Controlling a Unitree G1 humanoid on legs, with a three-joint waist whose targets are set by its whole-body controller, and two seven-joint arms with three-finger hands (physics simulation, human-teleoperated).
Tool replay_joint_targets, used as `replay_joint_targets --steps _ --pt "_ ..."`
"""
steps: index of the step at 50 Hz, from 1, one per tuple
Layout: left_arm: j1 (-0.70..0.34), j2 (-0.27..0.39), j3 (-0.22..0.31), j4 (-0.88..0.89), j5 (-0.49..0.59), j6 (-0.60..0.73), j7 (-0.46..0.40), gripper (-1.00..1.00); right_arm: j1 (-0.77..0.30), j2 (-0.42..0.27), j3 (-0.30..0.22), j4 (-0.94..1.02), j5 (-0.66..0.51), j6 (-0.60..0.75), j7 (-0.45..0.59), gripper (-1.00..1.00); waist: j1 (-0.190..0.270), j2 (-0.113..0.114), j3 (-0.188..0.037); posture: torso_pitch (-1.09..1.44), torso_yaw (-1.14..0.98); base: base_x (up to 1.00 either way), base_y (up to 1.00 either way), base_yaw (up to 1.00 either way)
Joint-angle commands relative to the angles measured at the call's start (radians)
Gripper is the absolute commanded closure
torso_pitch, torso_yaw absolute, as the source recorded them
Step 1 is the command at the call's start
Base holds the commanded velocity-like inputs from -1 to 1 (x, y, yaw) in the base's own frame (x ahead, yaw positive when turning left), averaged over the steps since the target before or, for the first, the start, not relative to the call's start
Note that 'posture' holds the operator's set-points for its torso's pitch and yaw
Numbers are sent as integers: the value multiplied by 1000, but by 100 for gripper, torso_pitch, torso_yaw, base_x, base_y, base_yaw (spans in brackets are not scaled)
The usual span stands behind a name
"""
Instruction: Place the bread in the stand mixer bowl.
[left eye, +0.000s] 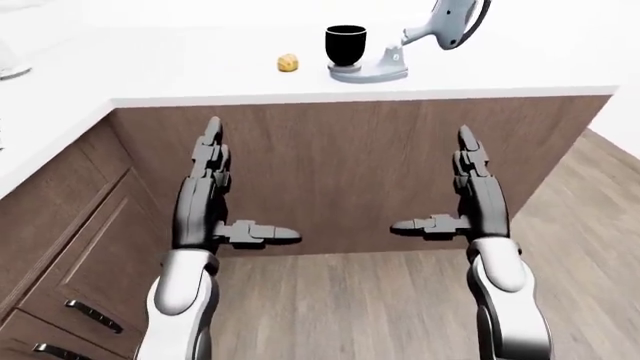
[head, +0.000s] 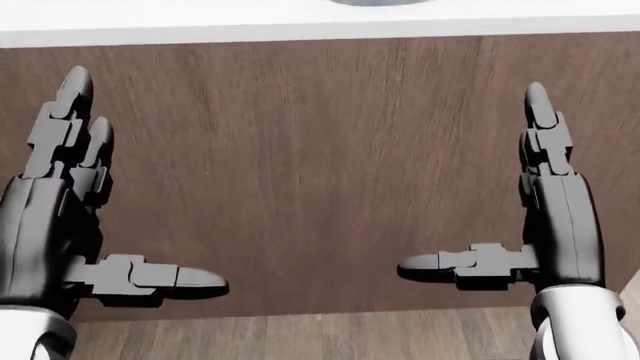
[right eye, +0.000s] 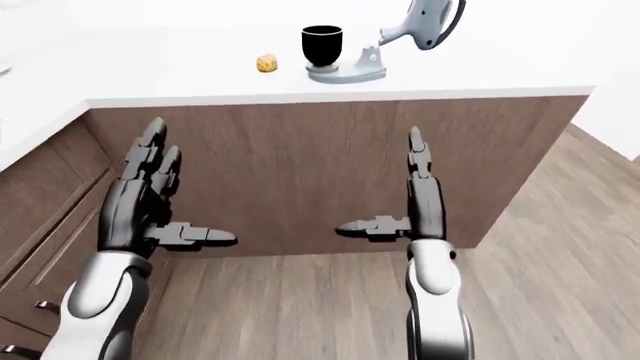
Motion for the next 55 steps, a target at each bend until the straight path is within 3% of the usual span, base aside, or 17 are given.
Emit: replay_joint_targets --steps 1,3,8,12,15,16,18,24,28,29,31,37,40,49,53,54,55 --pt "-18 7 16 -38 7 -22 8 -100 -23 0 14 -40 3 -35 1 -98 7 4 -15 0 0 10 0 0" --pt "-19 7 17 -39 7 -21 8 -100 -21 0 14 -35 3 -42 -1 -98 7 48 -14 0 0 9 0 0" --pt "-18 7 16 -36 9 -25 8 -100 -17 1 14 -39 1 -40 0 -98 16 24 -15 0 0 9 0 0" --pt "-19 8 18 -32 9 -27 7 -100 -19 1 17 -38 -2 -39 0 -98 19 -18 -9 0 0 9 0 0" --pt "-18 7 15 -30 12 -30 9 -100 -21 1 16 -44 -3 -30 2 -98 21 -83 -16 0 0 9 0 0" --pt "-18 7 14 -32 12 -28 8 -100 -21 0 15 -44 -4 -29 3 -98 10 -46 -17 0 0 9 0 0" --pt "-15 6 15 -26 13 -35 9 -100 -20 0 15 -45 -5 -27 3 -98 12 -63 -12 0 0 9 0 0" --pt "-21 6 12 -30 16 -25 9 -100 -21 -2 12 -40 -3 -31 6 -98 13 -16 1 0 0 9 0 0" --pt "-20 6 16 -23 13 -31 7 -100 -24 -1 14 -40 -5 -27 6 -98 9 82 -27 0 0 9 0 0" --pt "-20 6 15 -23 14 -32 8 -100 -23 -1 14 -37 -5 -30 6 -98 20 36 -16 0 0 9 0 0" --pt "-19 6 15 -22 14 -34 8 -100 -21 -1 14 -34 -4 -35 5 -98 18 45 -13 0 0 9 0 0" --pt "-14 6 17 -24 13 -38 7 -100 -13 1 14 -28 -4 -47 2 -98 21 -15 -13 0 0 9 0 0" --pt "-14 7 20 -22 11 -39 4 -100 -8 2 13 -27 -4 -51 1 -98 22 -93 -25 0 0 10 0 0" --pt "-11 7 20 -19 11 -44 6 -100 -6 3 14 -23 -4 -61 -2 -98 12 -15 0 0 0 12 0 0" --pt "-8 6 17 -15 12 -51 7 -100 -6 3 13 -24 -4 -61 -1 -98 8 88 -26 0 0 13 0 0" --pt "-8 6 18 -15 11 -51 7 -100 -5 3 14 -23 -4 -61 -1 -98 21 37 -11 0 0 13 0 0" --pt "-8 6 18 -16 12 -51 7 -100 -5 3 14 -24 -4 -61 -1 -98 13 54 -9 0 0 12 0 0"
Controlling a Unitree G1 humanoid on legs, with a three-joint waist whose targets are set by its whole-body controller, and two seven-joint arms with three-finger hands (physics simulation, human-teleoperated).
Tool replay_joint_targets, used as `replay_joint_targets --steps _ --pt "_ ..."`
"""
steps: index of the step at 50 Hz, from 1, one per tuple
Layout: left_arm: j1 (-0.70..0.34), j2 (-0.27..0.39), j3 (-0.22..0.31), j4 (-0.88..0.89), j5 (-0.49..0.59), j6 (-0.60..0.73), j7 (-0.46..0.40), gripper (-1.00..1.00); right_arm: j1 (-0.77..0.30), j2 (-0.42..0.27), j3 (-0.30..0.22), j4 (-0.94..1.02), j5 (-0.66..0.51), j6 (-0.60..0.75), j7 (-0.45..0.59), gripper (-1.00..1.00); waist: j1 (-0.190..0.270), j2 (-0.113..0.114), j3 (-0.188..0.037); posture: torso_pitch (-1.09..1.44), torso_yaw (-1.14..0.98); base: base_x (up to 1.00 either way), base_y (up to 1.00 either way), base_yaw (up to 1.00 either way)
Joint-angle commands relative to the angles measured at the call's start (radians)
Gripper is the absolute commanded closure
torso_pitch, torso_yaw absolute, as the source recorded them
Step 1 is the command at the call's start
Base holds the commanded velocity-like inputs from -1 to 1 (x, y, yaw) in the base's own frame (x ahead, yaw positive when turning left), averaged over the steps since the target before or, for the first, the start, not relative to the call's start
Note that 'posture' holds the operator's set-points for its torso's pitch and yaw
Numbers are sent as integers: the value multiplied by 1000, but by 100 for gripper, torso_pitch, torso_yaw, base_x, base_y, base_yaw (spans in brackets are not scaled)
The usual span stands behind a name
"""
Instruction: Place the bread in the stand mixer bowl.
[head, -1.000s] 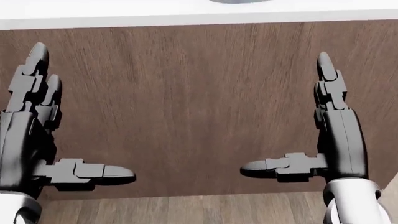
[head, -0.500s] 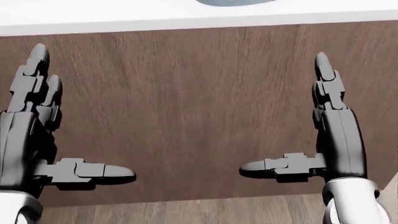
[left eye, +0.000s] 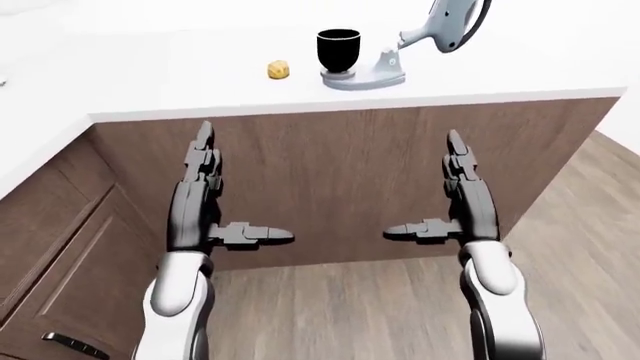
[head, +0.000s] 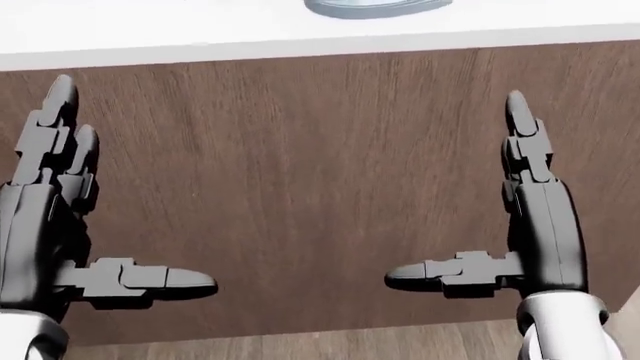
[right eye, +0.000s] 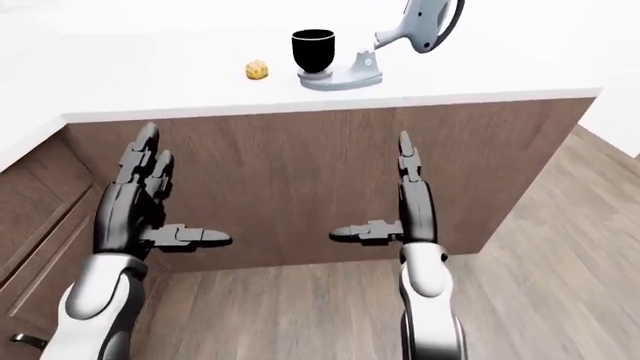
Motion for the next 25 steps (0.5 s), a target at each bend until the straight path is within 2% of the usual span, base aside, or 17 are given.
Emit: replay_joint_targets --steps 1,3,7,9,10,12,13,14,16,19,21,22,23,24,25 --pt "-26 1 -4 -39 -2 -26 1 -100 -23 -11 -16 -45 -3 -26 -6 -98 -4 3 -16 0 0 13 0 0" --pt "-24 -1 -9 -38 -1 -30 1 -100 -23 -10 -15 -46 -3 -26 -7 -98 -4 -12 -24 0 0 13 0 0" --pt "-24 -1 -7 -38 -2 -30 0 -100 -23 -10 -14 -52 -5 -21 -6 -98 1 -57 -14 0 0 14 0 0" --pt "-21 -4 -12 -25 -2 -44 3 -100 -23 -9 -13 -55 -5 -18 -5 -98 3 -97 -14 0 0 15 0 0" --pt "-22 -4 -12 -25 -2 -42 3 -100 -25 -10 -14 -58 -5 -14 -4 -98 3 -130 -26 0 0 16 0 0" --pt "-25 -3 -13 -29 -1 -39 2 -100 -26 -11 -17 -60 -5 -12 -3 -98 -9 -112 -19 0 0 15 0 0" --pt "-24 -3 -15 -29 1 -41 2 -100 -26 -11 -17 -62 -5 -11 -3 -98 -3 -119 -15 0 0 16 0 0" --pt "-26 -2 -14 -30 1 -39 1 -100 -26 -12 -18 -62 -4 -11 -3 -98 -9 -114 -14 0 0 15 0 0" --pt "-27 -2 -13 -29 0 -40 0 -100 -29 -12 -17 -62 -5 -9 -4 -97 -10 -97 -15 0 0 17 0 0" --pt "-26 -2 -13 -28 2 -41 1 -100 -28 -12 -17 -62 -5 -10 -3 -98 -12 -66 -2 0 0 17 0 0" --pt "-27 -2 -14 -27 2 -40 1 -100 -28 -12 -18 -62 -5 -10 -3 -98 -17 -34 -4 0 0 18 0 0" --pt "-27 -2 -15 -28 3 -40 1 -100 -28 -13 -17 -62 -5 -10 -3 -97 -19 -7 -9 0 0 19 0 0" --pt "-29 -2 -14 -28 2 -39 1 -100 -29 -13 -19 -64 -5 -8 -2 -98 -18 30 -24 0 0 18 0 0" --pt "-29 -2 -13 -27 2 -40 1 -100 -28 -13 -18 -64 -5 -8 -2 -97 -6 -7 -20 0 0 20 0 0" --pt "-28 -2 -12 -28 1 -39 0 -100 -29 -14 -19 -64 -5 -7 -1 -98 -9 0 -13 0 0 20 0 0"
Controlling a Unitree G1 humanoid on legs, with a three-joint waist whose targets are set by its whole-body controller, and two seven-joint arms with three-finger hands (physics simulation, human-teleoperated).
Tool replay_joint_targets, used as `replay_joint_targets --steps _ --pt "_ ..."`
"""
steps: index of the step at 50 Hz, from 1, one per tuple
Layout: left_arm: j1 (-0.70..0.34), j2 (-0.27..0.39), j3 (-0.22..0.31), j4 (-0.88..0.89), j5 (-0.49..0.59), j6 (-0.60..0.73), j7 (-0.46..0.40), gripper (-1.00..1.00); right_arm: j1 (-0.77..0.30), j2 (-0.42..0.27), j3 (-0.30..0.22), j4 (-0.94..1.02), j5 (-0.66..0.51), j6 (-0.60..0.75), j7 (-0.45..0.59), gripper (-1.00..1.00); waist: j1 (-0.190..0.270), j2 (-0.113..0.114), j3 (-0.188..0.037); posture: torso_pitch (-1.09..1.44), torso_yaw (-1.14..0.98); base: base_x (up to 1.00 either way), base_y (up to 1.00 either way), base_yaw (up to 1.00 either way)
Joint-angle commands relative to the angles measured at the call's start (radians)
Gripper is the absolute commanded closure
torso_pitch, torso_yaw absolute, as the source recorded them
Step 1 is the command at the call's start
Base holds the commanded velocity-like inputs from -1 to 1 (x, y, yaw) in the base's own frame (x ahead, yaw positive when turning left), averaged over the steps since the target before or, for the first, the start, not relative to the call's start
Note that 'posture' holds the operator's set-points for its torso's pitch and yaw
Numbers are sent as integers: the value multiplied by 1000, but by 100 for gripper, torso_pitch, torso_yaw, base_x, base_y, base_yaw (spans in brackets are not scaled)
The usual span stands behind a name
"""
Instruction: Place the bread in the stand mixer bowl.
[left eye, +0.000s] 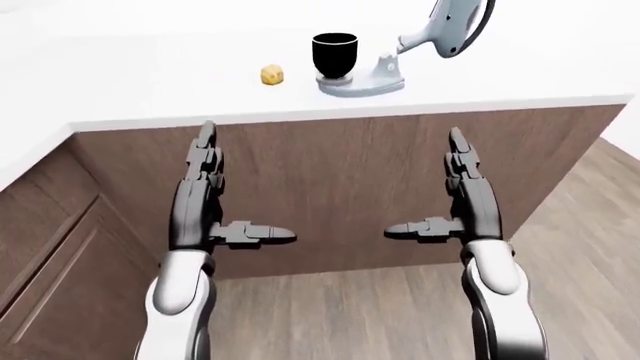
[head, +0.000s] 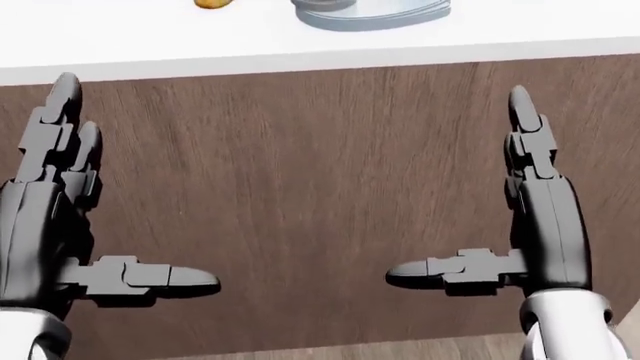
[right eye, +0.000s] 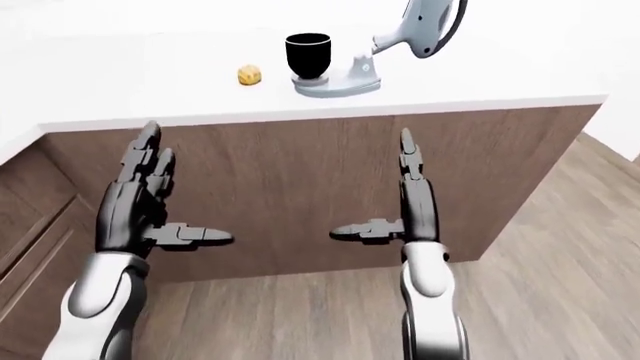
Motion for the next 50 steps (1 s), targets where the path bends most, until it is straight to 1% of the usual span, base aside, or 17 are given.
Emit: replay_joint_targets --steps 1,7,11,12,14,19,23,24,26,32,36,37,38,39,45,49,50 --pt "-23 0 -5 -39 -2 -21 1 -100 -23 -12 -16 -42 -4 -25 -5 -98 -5 10 -14 0 0 20 0 0" --pt "-22 0 -2 -33 -2 -27 3 -100 -23 -11 -16 -42 -4 -26 -4 -98 4 -44 -13 0 0 21 0 0" --pt "-16 -1 -5 -31 -2 -33 3 -100 -21 -11 -17 -39 -3 -30 -5 -98 4 -133 -26 0 0 21 0 0" --pt "-19 0 -2 -30 -3 -32 2 -100 -21 -11 -16 -40 -4 -30 -5 -98 -6 -93 -23 0 0 22 0 0" --pt "-17 1 -4 -38 -2 -27 2 -100 -21 -10 -16 -39 -3 -32 -5 -97 -7 -109 -20 0 0 20 0 0" --pt "-15 0 -3 -39 -2 -28 2 -100 -20 -11 -16 -40 -3 -31 -4 -98 -12 -63 -9 0 0 21 0 0" --pt "-19 1 0 -37 -3 -27 2 -100 -18 -10 -18 -35 -2 -37 -6 -98 -22 24 -25 0 0 21 0 0" --pt "-17 0 -1 -37 -3 -29 2 -100 -18 -10 -17 -35 -2 -37 -6 -98 -25 28 -37 0 0 22 0 0" --pt "-18 1 1 -35 -4 -29 2 -100 -18 -10 -16 -33 -2 -39 -7 -98 -13 19 -15 0 0 21 0 0" --pt "-16 1 0 -34 -4 -31 3 -100 -18 -10 -16 -33 -2 -39 -7 -98 2 -34 -17 0 0 21 0 0" --pt "-14 0 0 -33 -5 -33 4 -100 -17 -9 -16 -32 -1 -40 -7 -98 8 -117 -32 0 0 21 0 0" --pt "-15 0 0 -34 -6 -32 4 -100 -18 -9 -15 -37 -2 -35 -6 -98 11 -119 -40 0 0 20 0 0" --pt "-16 0 1 -34 -6 -32 4 -100 -17 -9 -15 -35 -2 -37 -7 -98 -4 -101 -26 0 0 22 0 0" --pt "-17 0 0 -33 -6 -31 4 -100 -16 -9 -16 -35 -1 -39 -7 -98 0 -112 -17 0 0 21 0 0" --pt "-17 1 0 -31 -7 -32 5 -100 -21 -11 -21 -32 5 -37 -8 -98 -13 -61 -9 0 0 21 0 0" --pt "-21 2 2 -32 -8 -29 5 -100 -23 -12 -22 -37 6 -32 -8 -98 -22 25 -28 0 0 22 0 0" --pt "-21 2 2 -33 -9 -28 5 -100 -23 -12 -22 -36 6 -33 -8 -98 -18 21 -33 0 0 23 0 0"
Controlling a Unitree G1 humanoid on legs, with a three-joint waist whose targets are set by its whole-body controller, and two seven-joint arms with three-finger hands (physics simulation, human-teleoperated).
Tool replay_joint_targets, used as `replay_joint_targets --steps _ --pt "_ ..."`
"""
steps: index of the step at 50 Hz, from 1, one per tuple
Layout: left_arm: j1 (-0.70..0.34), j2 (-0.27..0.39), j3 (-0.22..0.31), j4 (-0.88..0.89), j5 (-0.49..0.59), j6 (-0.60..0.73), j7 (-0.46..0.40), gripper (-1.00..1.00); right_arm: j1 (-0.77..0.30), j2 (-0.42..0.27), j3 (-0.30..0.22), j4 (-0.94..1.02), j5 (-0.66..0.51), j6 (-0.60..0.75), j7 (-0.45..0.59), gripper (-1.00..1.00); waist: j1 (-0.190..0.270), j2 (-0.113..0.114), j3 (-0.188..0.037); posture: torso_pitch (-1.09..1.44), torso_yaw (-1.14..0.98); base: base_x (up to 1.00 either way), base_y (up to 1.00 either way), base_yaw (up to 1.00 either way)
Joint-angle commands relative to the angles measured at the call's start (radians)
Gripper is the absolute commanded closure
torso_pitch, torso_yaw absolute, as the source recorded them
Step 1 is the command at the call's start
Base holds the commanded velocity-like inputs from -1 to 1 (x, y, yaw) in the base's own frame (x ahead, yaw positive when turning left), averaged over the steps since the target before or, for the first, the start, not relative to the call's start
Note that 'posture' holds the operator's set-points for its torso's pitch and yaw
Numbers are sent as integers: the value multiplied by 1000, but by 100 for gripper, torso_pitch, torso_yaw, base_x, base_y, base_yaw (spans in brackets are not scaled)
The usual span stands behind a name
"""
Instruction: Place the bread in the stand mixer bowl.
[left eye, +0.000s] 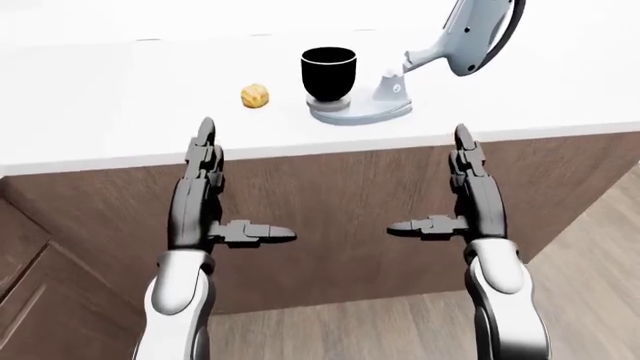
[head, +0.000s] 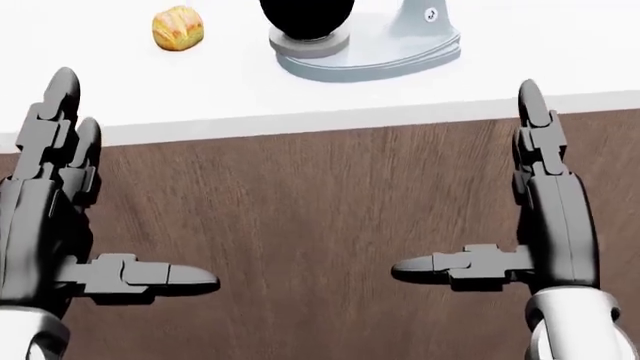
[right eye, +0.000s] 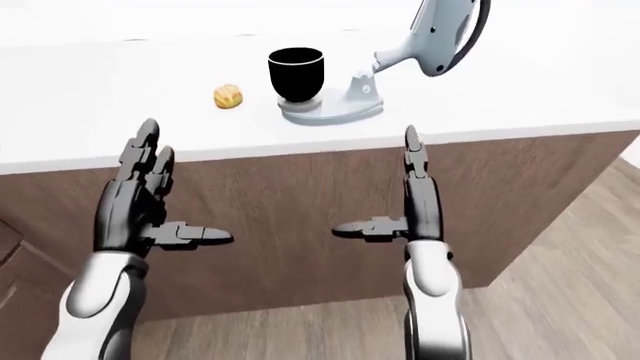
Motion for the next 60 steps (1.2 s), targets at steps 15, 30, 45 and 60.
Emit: replay_joint_targets --steps 15,30,45,60 --pt "-4 0 6 -21 -8 -36 3 -100 -13 -6 0 -31 -2 -29 -10 -98 9 -115 -12 0 0 21 0 0" --pt "-4 1 6 -21 -8 -37 3 -100 -10 -6 -1 -27 -1 -35 -11 -98 10 -2 -18 0 0 21 0 0" --pt "-4 2 7 -12 -9 -42 3 -100 -11 -7 -3 -33 -1 -30 -11 -98 0 -85 -12 0 0 22 0 0" --pt "-1 1 7 -16 -9 -42 4 -100 -3 -2 -6 -28 6 -51 -19 -98 15 -38 -8 0 0 21 0 0"
